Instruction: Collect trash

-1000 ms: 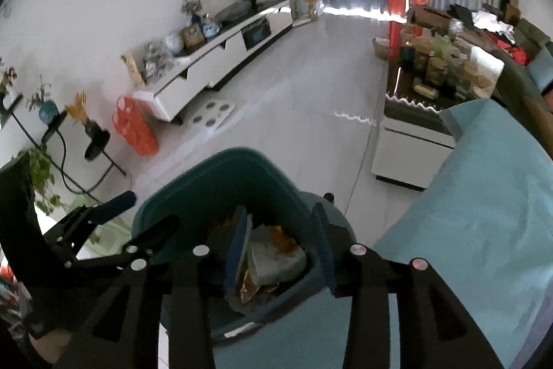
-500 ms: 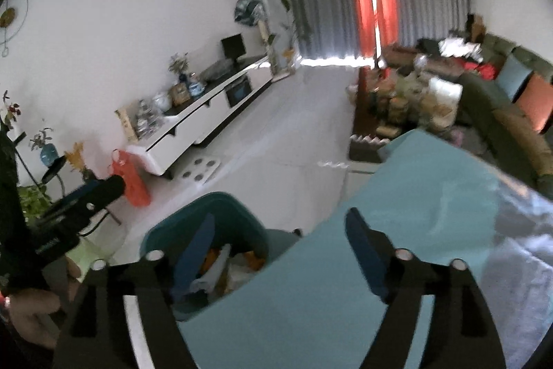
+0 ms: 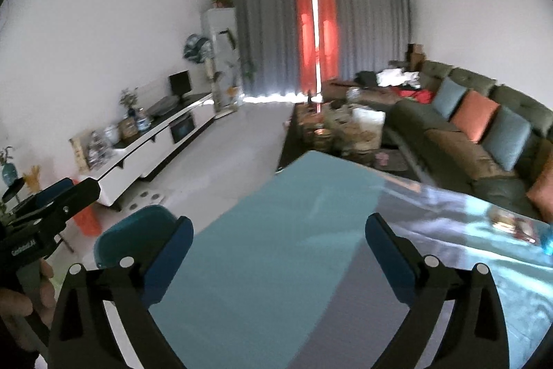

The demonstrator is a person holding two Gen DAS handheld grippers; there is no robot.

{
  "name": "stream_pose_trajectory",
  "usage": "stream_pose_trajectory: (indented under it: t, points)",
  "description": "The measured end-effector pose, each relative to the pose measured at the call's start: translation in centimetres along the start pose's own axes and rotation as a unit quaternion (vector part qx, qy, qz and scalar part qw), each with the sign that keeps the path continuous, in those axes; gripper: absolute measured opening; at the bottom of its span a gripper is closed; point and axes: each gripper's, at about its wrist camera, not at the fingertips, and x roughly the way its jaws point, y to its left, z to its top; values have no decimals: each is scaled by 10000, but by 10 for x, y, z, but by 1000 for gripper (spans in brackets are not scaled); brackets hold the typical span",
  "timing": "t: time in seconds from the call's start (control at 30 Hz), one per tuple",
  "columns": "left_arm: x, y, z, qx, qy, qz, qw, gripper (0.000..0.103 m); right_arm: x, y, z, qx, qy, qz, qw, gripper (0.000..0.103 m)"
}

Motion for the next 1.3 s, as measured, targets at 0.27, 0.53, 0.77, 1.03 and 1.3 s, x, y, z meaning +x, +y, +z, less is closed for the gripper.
stream_pose_trajectory:
  t: [0.27, 0.53, 0.77, 1.03, 1.3]
  points:
    - [-11, -76, -12, 383, -30, -519, 9979, 98, -52, -52, -26, 283, -308, -731, 9964, 96]
    - [-22, -146, -30, 829, -17, -1070, 9908, 98, -101, -99, -59, 749, -395, -1366, 9870, 96]
    - [-35, -180, -43, 1023, -114, -1365, 9853, 98, -140, -104, -83, 764, -580, -1830, 9784, 96]
    - [-52, -194, -64, 1246, -271, -1652, 9780, 98, -174, -99, -108, 779, -928, -2187, 9682, 96]
    - [-73, -181, -80, 1260, -521, -1698, 9760, 98, -194, -80, -134, 823, -1316, -2499, 9557, 96]
